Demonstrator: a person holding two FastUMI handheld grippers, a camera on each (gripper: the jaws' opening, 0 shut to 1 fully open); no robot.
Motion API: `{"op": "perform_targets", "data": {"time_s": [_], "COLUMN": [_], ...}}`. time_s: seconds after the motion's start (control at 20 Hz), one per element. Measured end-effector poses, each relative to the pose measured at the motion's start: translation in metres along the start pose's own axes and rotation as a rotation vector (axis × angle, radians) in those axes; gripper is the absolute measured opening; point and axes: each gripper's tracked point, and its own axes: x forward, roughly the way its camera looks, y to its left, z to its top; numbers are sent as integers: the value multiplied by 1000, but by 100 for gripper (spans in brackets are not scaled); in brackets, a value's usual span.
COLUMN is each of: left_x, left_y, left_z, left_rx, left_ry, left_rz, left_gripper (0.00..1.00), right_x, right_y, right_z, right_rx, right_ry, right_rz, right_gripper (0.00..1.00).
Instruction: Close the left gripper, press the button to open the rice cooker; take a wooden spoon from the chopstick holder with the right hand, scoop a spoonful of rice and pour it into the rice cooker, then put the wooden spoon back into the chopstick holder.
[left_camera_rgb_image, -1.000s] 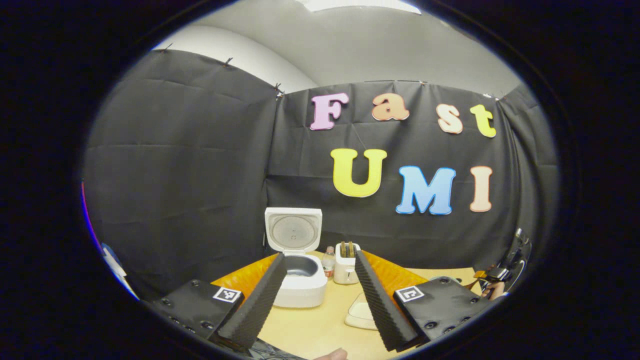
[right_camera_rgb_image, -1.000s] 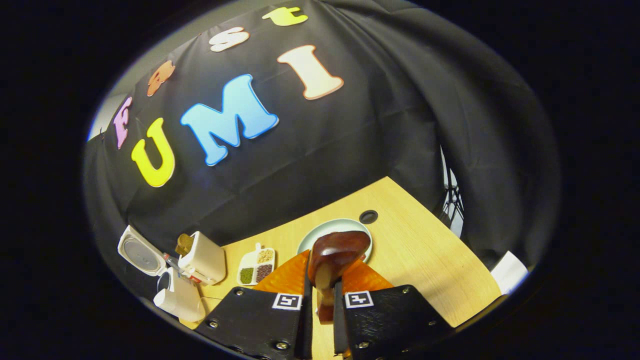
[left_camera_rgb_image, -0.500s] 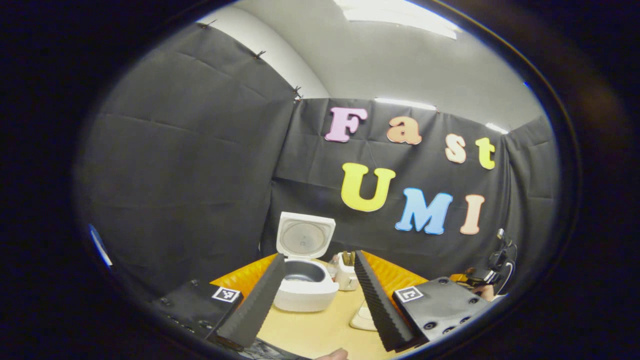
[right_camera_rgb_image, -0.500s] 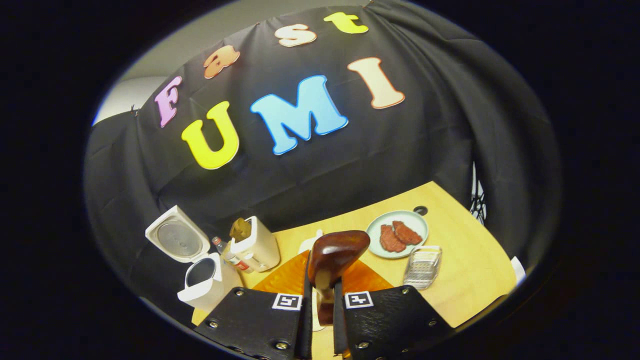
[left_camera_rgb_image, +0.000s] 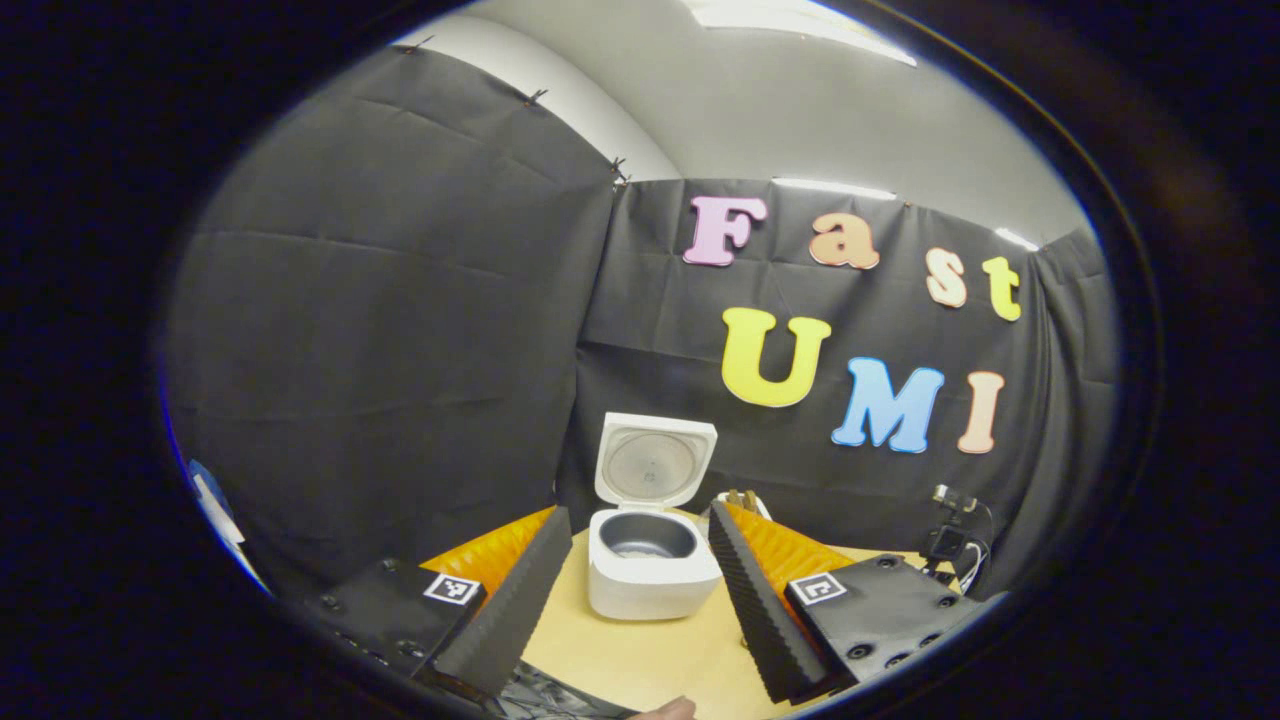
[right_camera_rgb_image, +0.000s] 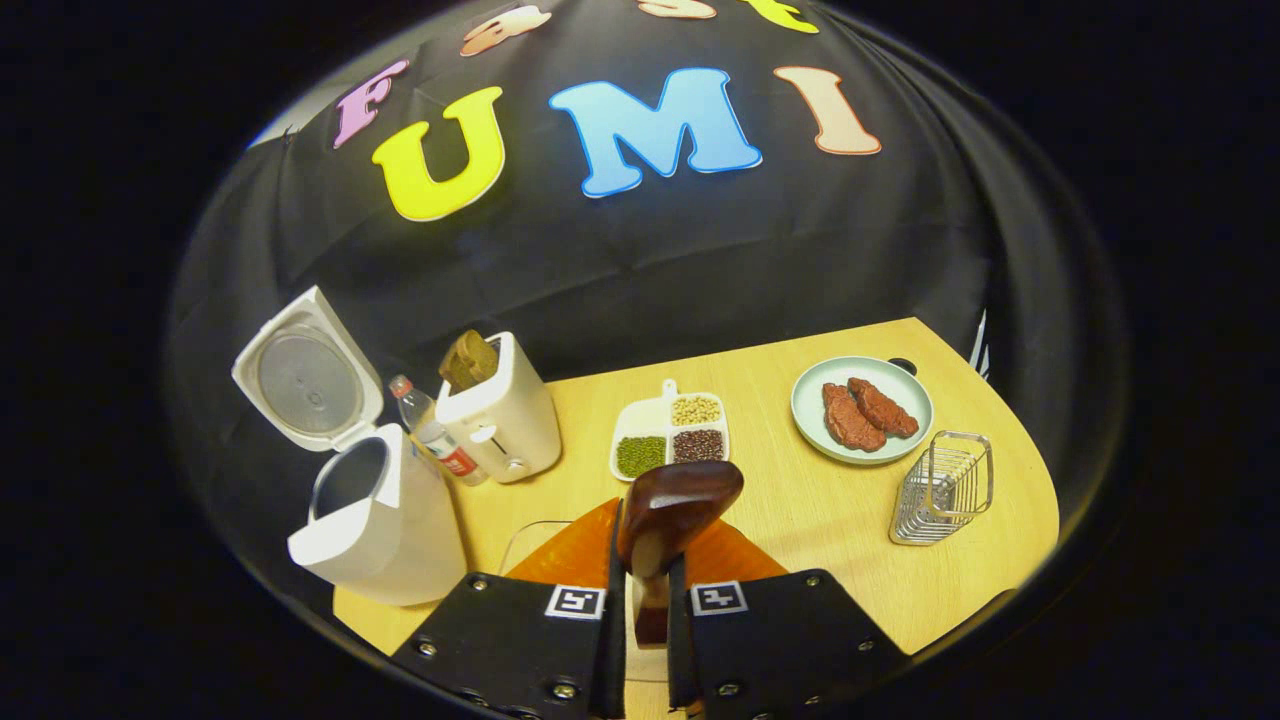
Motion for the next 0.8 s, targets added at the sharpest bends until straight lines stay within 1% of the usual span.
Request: {"op": "perform_targets", "data": {"time_s": [0.05, 0.1, 0.25, 0.4, 0.45, 0.55, 0.7, 0.8], "left_x": [6, 13, 25, 34, 37, 39, 39, 38], "left_y": [2, 6, 9, 13, 15, 21, 28, 29], "left_z": [-6, -10, -13, -21, -21, -20, -20, -18], "left_rx": [14, 27, 19, -5, -8, -8, 4, 0], "left_ry": [18, 30, 42, 53, 56, 54, 53, 50], "left_rz": [11, 28, 53, 73, 83, 99, 115, 119], "left_gripper": [96, 92, 92, 92, 92, 92, 92, 92], "right_x": [9, 17, 34, 49, 53, 61, 67, 68], "right_y": [-2, -4, -8, 6, 12, 31, 53, 62], "right_z": [-2, -6, -7, -18, -19, -29, -42, -46], "right_rx": [-6, -16, -72, -126, -126, -107, -22, 13], "right_ry": [-5, -10, -36, -31, -32, -3, 59, 84], "right_rz": [-23, -49, -142, -162, -160, -128, -82, -50], "right_gripper": [17, 17, 17, 17, 17, 17, 17, 17]}}
